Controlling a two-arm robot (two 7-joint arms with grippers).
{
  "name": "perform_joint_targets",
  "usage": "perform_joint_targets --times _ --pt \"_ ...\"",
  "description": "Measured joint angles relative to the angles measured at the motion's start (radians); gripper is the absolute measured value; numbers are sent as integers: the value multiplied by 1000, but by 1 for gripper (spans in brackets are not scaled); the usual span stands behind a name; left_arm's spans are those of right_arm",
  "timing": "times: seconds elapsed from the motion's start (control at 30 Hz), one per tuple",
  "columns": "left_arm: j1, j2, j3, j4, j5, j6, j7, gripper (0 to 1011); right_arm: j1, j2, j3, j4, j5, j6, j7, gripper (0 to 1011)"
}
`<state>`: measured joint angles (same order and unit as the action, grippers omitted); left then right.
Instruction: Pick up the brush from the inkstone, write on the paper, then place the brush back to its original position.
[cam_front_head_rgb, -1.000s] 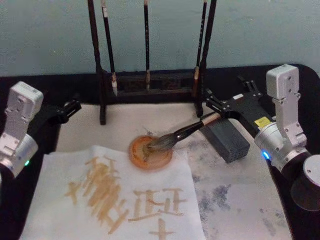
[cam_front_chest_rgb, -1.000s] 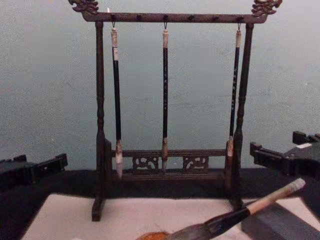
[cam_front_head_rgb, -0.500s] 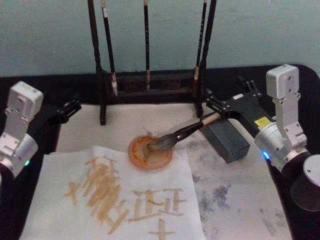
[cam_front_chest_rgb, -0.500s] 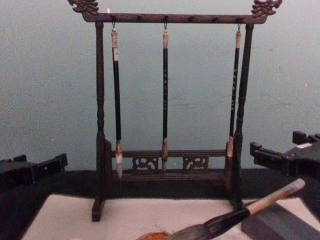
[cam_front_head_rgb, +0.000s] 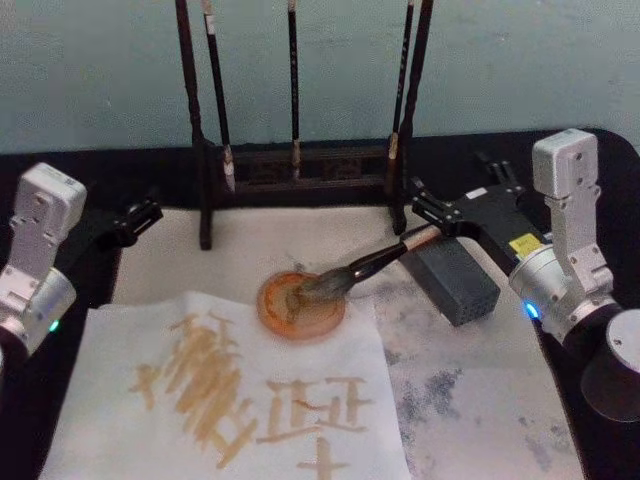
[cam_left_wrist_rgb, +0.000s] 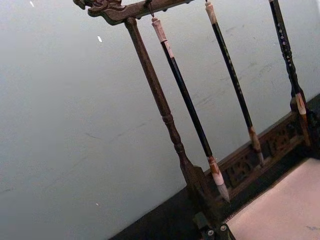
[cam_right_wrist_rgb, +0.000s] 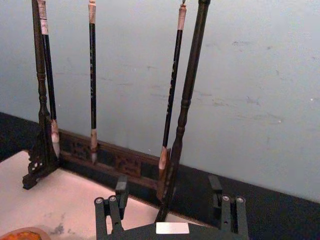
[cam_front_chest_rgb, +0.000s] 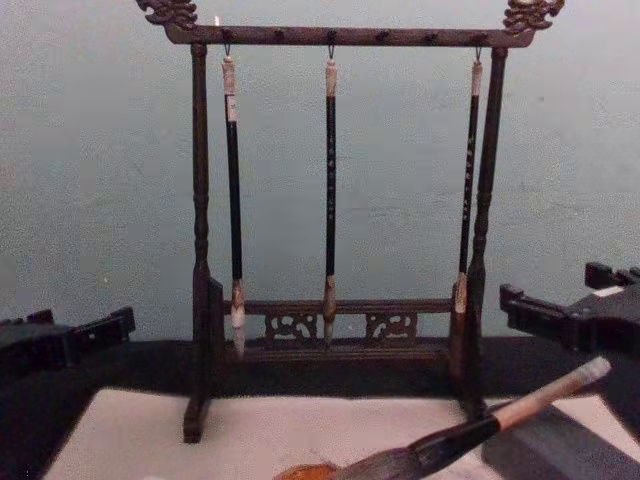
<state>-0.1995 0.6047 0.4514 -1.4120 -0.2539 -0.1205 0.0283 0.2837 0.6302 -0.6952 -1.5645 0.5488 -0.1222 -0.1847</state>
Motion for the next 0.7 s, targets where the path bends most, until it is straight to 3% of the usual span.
perform_joint_targets --times 0.7 --pt "0 0 0 0 0 0 0 1002 0 0 0 0 0 0 0 1006"
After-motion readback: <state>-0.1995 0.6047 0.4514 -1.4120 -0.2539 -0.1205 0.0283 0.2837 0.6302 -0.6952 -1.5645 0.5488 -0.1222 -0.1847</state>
